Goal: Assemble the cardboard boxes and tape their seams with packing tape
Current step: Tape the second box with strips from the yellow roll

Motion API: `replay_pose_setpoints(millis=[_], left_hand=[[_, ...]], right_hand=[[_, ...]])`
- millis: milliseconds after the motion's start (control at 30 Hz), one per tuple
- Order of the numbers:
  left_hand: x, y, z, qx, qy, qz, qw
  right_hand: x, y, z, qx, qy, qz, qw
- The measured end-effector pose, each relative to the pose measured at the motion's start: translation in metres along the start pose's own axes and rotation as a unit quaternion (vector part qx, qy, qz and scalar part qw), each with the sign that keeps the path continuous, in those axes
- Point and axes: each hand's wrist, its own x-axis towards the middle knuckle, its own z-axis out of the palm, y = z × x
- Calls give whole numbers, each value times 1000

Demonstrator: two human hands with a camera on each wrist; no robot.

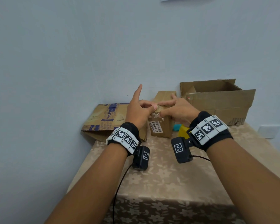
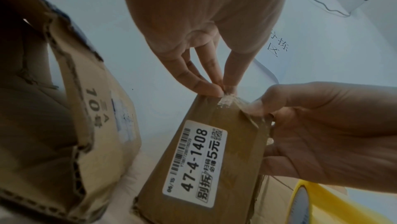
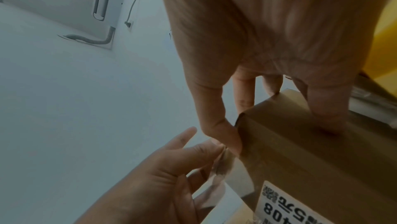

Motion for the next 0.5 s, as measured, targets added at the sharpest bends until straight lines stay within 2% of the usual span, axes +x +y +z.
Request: replay_pose_setpoints(millis=[167, 300, 400, 500], left_hand=[[1, 3, -2, 10, 7, -10, 1000], [4, 3, -3, 65, 39, 36, 996], [7, 14, -4, 35, 53, 55, 996], [7, 29, -10, 8, 7, 41, 999]], right_hand=[[-1, 1, -1, -18, 5, -2, 1000], [-1, 1, -1, -25, 11, -1, 1000], [1, 1, 1, -18, 6, -2, 1000], [2, 2, 0, -22, 9, -3, 1000]])
